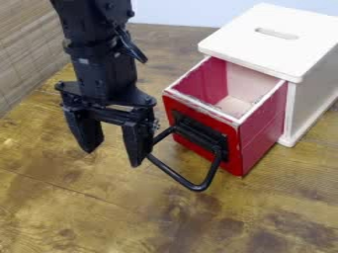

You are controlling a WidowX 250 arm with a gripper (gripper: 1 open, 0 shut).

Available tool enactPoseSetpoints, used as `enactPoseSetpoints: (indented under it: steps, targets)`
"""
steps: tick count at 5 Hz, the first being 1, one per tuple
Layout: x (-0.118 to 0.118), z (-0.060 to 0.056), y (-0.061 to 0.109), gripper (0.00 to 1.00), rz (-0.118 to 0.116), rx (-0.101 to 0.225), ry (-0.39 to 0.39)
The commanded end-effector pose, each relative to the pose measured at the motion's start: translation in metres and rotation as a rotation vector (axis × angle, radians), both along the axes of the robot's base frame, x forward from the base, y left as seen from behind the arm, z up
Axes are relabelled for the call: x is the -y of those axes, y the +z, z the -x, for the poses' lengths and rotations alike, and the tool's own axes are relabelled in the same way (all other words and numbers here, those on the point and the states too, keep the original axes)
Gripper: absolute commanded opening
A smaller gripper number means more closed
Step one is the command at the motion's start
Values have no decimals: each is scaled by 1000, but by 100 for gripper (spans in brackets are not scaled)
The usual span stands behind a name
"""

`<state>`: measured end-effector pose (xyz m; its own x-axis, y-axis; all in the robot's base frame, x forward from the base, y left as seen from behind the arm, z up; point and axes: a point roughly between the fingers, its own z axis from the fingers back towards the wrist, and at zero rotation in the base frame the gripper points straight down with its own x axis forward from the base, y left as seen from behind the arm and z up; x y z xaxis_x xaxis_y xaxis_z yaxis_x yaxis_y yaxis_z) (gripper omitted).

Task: Open the drawer

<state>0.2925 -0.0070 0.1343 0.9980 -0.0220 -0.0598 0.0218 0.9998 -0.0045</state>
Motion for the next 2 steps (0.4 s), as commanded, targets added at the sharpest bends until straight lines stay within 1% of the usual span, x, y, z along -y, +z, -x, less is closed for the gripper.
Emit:
enactPoseSetpoints:
  steps: [1, 2]
  targets:
    - [-3, -2, -4, 100, 0, -5, -15]
    - [-8, -2, 0, 100, -5, -8, 10]
